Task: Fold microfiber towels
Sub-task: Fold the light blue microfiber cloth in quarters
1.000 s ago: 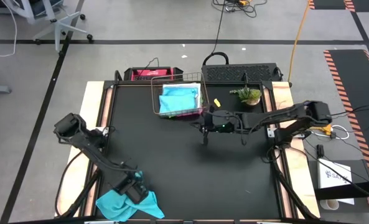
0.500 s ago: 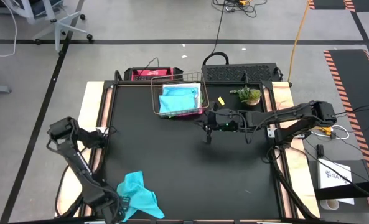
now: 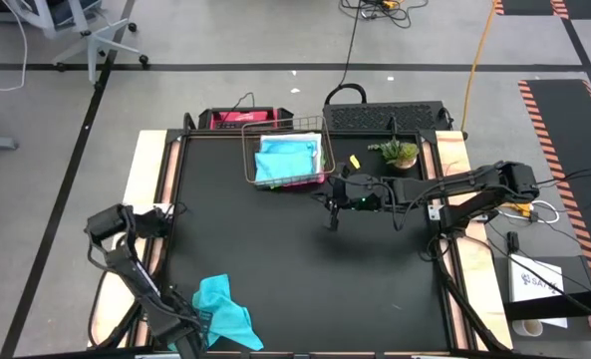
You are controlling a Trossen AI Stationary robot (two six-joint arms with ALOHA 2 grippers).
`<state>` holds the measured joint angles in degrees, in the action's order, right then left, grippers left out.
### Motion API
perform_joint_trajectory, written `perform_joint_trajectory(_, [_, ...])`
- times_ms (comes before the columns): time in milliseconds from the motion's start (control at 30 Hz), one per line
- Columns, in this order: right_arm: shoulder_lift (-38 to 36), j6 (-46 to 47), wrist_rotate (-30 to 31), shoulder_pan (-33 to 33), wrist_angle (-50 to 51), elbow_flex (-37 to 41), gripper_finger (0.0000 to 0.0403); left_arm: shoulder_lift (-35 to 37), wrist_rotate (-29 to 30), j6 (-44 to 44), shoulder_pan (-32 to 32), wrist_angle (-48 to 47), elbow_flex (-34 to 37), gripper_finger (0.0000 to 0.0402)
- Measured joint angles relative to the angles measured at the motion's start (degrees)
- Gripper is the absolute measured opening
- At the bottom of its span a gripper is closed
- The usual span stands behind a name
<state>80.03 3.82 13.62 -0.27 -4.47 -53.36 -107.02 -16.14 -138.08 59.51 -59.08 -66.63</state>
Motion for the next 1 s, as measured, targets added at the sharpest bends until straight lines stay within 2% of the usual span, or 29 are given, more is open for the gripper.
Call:
perform_joint_trajectory(267, [0.0,0.0,0.0,0.0,-0.8,0.0,0.0000,-2.8,1.4,1.9,-1.3,1.2,-0.3,0.0185])
perform_joint_trajectory(367, [0.0,0.0,0.0,0.0,-1.3,0.0,0.0000,-2.9,2.1,2.9,-1.5,1.8,-0.3,0.0138])
perform_joint_trajectory(533, [0.0,0.0,-0.1,0.4,-1.3,0.0,0.0000,-3.0,5.0,4.0,-1.5,3.6,-0.3,0.0018])
perform_joint_trajectory(733, [0.0,-0.1,-0.1,0.9,-1.3,0.0,0.0000,-3.0,6.2,4.3,-2.3,3.2,-0.2,0.0004])
perform_joint_trajectory(867, [0.0,-0.3,-0.2,1.2,-1.3,0.0,0.0000,-3.0,13.5,6.1,-5.0,2.3,-0.2,0.0006])
perform_joint_trajectory(1000, [0.0,-0.2,-0.2,1.3,-1.3,0.0,0.0000,-3.1,21.3,12.9,-10.5,2.2,-0.2,0.0003])
